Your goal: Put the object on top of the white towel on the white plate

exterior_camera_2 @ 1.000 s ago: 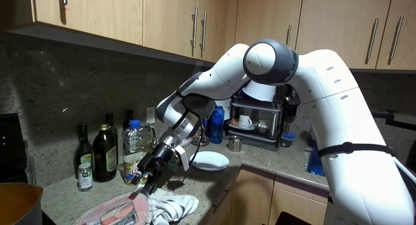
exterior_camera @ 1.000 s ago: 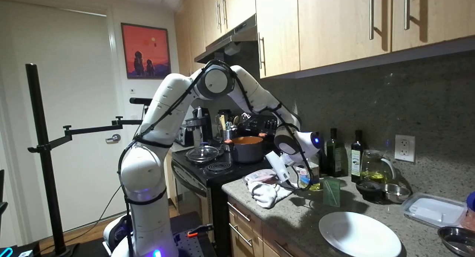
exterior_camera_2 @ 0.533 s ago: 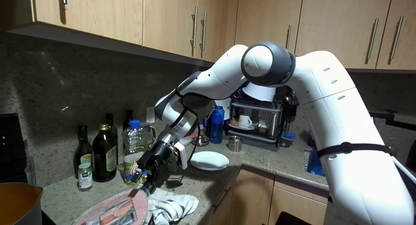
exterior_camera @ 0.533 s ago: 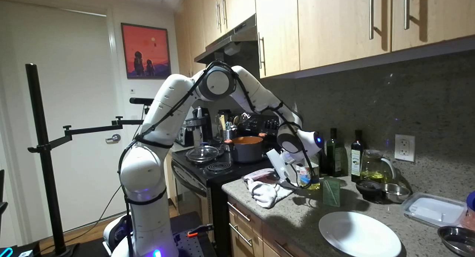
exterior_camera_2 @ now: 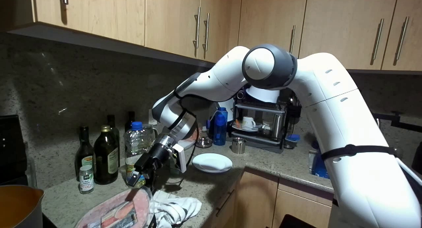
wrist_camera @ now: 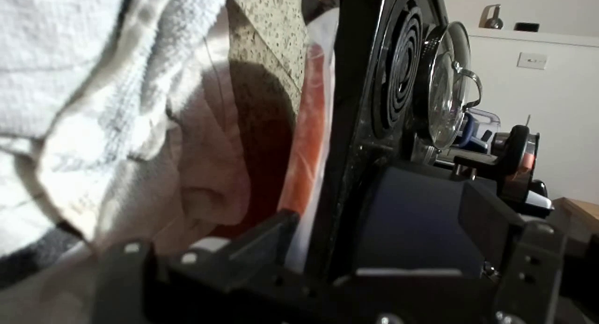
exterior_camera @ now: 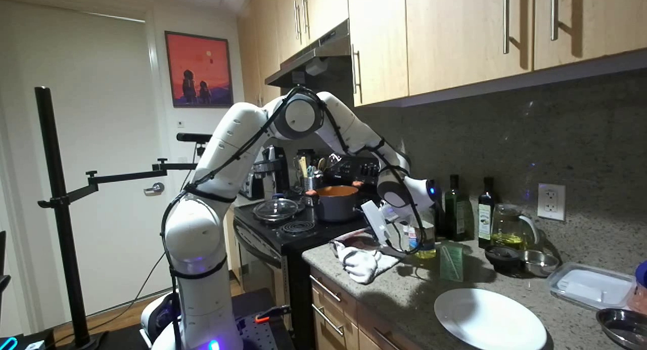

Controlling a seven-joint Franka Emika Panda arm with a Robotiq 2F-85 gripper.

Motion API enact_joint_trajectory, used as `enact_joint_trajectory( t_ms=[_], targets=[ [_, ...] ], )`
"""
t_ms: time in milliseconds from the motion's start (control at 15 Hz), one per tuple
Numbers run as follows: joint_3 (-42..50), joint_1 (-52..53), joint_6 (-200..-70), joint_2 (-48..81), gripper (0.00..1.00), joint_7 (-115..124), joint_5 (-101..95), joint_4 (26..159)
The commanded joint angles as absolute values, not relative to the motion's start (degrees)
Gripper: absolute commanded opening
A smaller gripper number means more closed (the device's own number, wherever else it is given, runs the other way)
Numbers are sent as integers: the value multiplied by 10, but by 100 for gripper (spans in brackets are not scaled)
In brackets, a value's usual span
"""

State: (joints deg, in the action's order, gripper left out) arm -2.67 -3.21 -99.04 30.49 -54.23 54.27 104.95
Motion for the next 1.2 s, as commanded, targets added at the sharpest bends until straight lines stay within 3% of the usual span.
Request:
enact_joint_trajectory(
  t_ms=[0,1133],
  targets=[
    [-31,-27,-972,313,100,-504,532,1031],
    [-37,-14,-1016,330,100,-417,421,1022]
  ],
)
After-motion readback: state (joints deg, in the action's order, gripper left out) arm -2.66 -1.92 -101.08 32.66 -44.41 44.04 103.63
